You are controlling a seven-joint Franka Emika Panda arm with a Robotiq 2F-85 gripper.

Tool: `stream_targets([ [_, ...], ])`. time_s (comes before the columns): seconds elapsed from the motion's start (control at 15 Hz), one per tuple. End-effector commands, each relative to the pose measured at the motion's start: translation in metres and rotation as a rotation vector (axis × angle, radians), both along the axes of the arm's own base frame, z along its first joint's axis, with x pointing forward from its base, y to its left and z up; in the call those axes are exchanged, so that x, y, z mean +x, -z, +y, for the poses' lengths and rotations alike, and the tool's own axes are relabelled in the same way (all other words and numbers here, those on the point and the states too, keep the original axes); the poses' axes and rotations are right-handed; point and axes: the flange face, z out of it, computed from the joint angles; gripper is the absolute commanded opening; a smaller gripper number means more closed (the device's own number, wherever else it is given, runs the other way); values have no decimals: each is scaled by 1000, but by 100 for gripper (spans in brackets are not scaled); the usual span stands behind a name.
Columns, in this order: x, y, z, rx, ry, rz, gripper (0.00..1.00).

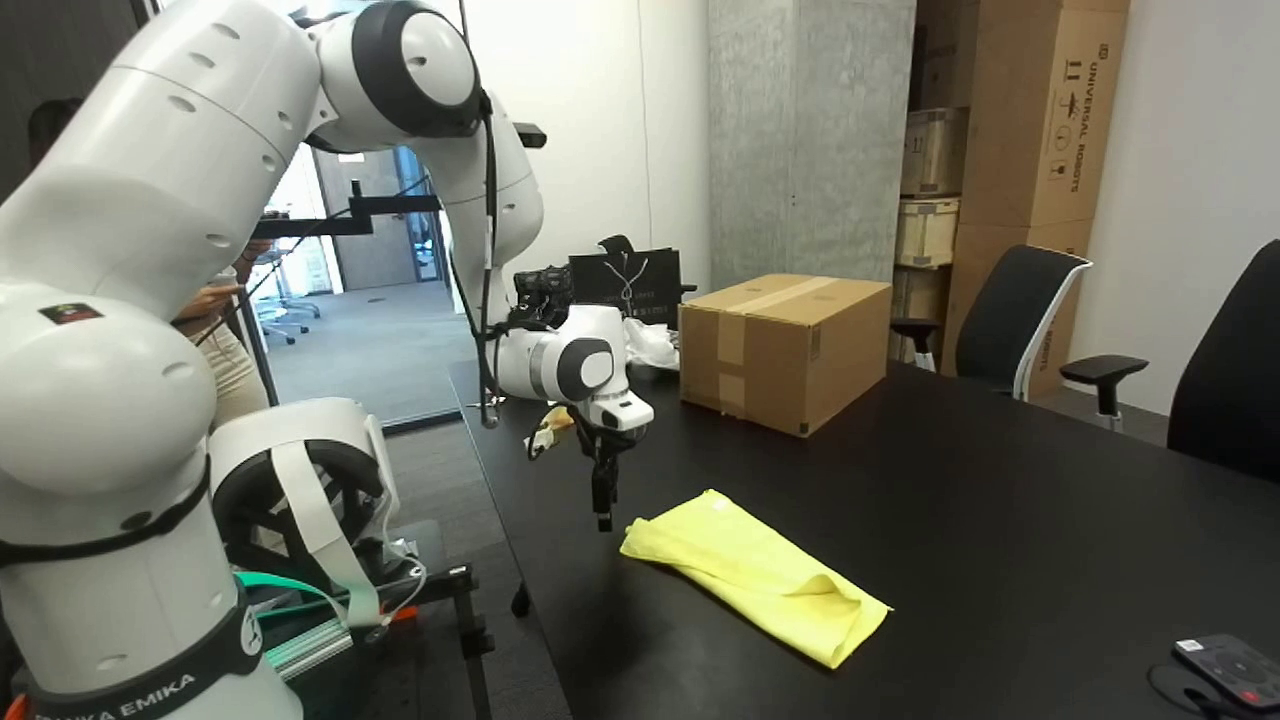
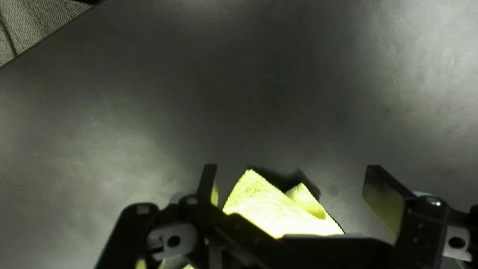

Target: Fold the towel on the table.

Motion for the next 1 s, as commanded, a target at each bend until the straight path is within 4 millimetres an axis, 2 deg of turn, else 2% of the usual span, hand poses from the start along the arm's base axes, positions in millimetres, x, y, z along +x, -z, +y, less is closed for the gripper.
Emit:
stream_targets([
  [0.0, -7, 3, -9, 62, -111, -2, 100],
  [0.4, 3, 10, -38, 93, -359, 29, 100],
  [0.67, 13, 21, -55, 67, -417, 39, 100],
  [0.93, 17, 33, -61, 42, -439, 37, 100],
])
